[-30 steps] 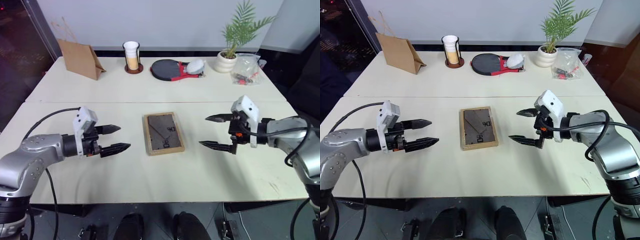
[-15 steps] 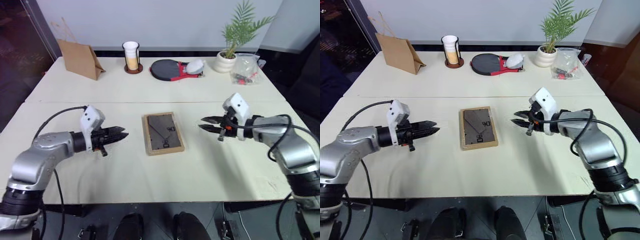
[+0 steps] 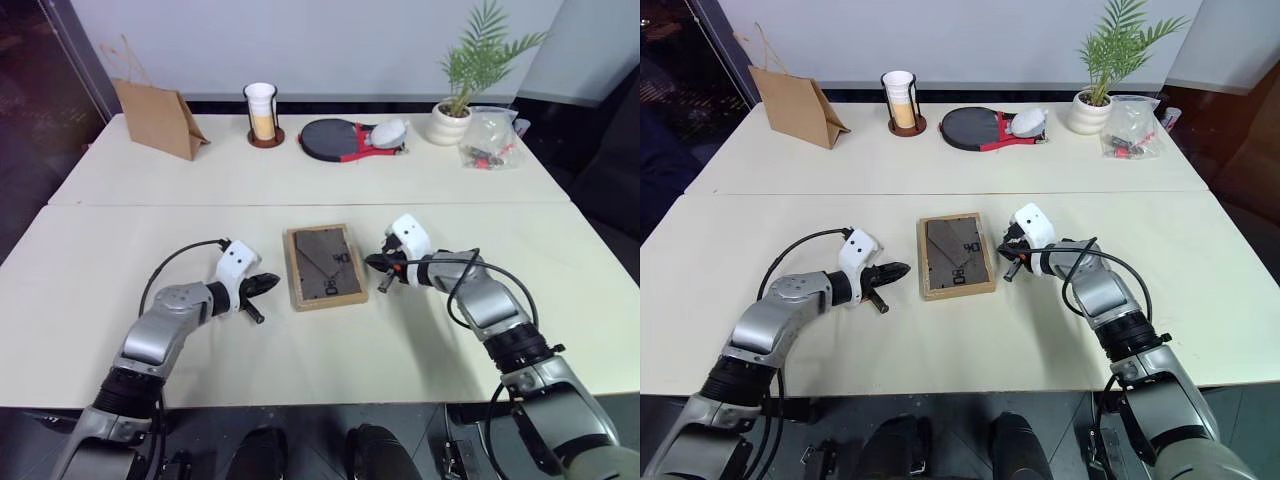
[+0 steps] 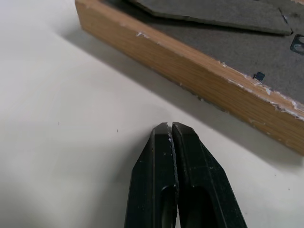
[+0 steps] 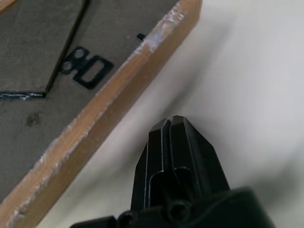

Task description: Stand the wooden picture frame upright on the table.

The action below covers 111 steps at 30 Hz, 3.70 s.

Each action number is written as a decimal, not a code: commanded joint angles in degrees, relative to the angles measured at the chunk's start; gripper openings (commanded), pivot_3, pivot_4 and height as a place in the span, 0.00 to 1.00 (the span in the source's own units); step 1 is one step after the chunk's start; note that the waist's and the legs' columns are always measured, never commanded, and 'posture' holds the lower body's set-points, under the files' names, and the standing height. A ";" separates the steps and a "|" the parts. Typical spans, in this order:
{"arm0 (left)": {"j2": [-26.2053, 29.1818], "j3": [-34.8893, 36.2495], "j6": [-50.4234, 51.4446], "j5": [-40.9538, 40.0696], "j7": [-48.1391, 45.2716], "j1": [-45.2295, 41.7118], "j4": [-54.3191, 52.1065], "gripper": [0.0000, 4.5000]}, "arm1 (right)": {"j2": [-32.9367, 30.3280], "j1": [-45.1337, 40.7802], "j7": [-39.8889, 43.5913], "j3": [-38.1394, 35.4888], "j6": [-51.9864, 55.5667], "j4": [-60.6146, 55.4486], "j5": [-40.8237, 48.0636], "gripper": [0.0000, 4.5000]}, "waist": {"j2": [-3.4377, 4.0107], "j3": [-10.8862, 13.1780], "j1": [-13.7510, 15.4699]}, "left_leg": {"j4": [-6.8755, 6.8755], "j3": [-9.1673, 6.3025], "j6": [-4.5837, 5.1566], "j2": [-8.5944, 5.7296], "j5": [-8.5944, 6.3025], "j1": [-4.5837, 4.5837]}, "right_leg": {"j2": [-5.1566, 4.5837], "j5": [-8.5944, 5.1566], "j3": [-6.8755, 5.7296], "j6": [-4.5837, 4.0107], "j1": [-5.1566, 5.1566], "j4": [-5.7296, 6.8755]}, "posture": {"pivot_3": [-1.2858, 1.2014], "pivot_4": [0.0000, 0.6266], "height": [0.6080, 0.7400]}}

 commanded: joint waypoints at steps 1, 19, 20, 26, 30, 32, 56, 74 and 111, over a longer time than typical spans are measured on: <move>-0.94 -1.20 0.55 0.68 0.08 1.09 -2.34 0.02 | 1.19 1.67 2.06 1.54 1.31 -4.27 0.35 0.01 | -0.02 -0.02 0.01 | 0.01 0.00 0.00 0.00 0.00 0.02 | -0.01 0.00 0.00 0.00 0.03 0.02 | 0.52 0.24 1.00; 4.54 2.17 10.72 -2.55 -2.00 9.09 -15.79 0.02 | 1.92 8.21 4.29 5.23 12.36 -20.65 -0.09 0.01 | -0.02 -0.17 -0.24 | -0.01 -0.06 0.02 0.15 -0.02 0.08 | -0.02 -0.01 -0.01 -0.02 0.07 0.03 | 0.52 0.24 1.00; 4.69 2.53 10.57 -2.19 -1.69 8.90 -15.38 0.02 | 1.49 8.20 3.90 5.37 12.16 -20.57 -0.79 0.01 | -0.02 -0.17 -0.25 | -0.01 -0.05 0.02 0.14 -0.02 0.08 | -0.02 -0.01 -0.01 -0.02 0.07 0.02 | 0.52 0.24 1.00; 7.19 10.03 15.24 -8.80 -4.44 7.63 -14.26 0.13 | -5.76 9.61 6.80 2.05 11.19 -24.26 -0.66 0.00 | -0.02 -0.17 -0.04 | -0.01 -0.07 0.03 0.12 -0.03 0.07 | -0.02 -0.01 -0.04 -0.03 0.05 0.02 | 0.52 0.24 1.00; 4.81 18.41 30.50 -23.65 -4.84 4.69 -16.33 0.52 | -9.33 10.15 8.25 0.42 10.75 -26.91 0.34 0.00 | -0.03 -0.17 0.20 | 0.00 -0.11 0.04 0.11 -0.03 0.02 | -0.07 -0.02 -0.11 -0.02 0.06 -0.03 | 0.52 0.24 1.00; 3.50 22.36 38.88 -29.45 -3.04 2.64 -15.45 0.74 | -10.18 10.03 8.80 0.20 10.46 -27.52 0.51 0.00 | -0.06 -0.16 0.09 | 0.06 -0.13 0.04 0.08 -0.04 0.00 | -0.10 -0.01 -0.11 -0.02 0.09 -0.03 | 0.52 0.24 1.00; -10.10 32.38 61.81 -45.57 23.30 -2.93 2.11 0.99 | -1.45 6.56 10.13 7.69 8.39 -23.27 -0.97 0.00 | -0.09 -0.26 -0.01 | 0.06 -0.25 0.01 0.01 -0.03 0.10 | -0.15 0.00 -0.06 -0.03 0.17 0.04 | 0.52 0.24 1.00; -14.98 38.75 61.81 -51.96 20.91 -4.41 4.81 0.24 | -3.95 5.07 10.44 3.00 12.09 -27.76 0.26 0.00 | -0.13 -0.36 0.03 | 0.04 -0.28 0.03 -0.16 -0.04 0.00 | -0.59 0.00 -0.28 -0.03 0.13 -0.05 | 0.52 0.24 1.00; -14.37 24.53 37.21 -86.09 40.16 3.88 -6.70 0.24 | 5.28 -21.00 15.08 -6.29 29.48 -13.58 26.32 0.99 | -0.14 -0.32 -0.04 | -0.64 -0.20 -0.03 -0.21 -0.01 -0.09 | -0.79 0.00 -0.24 -0.05 -0.13 -0.43 | 0.52 0.24 1.00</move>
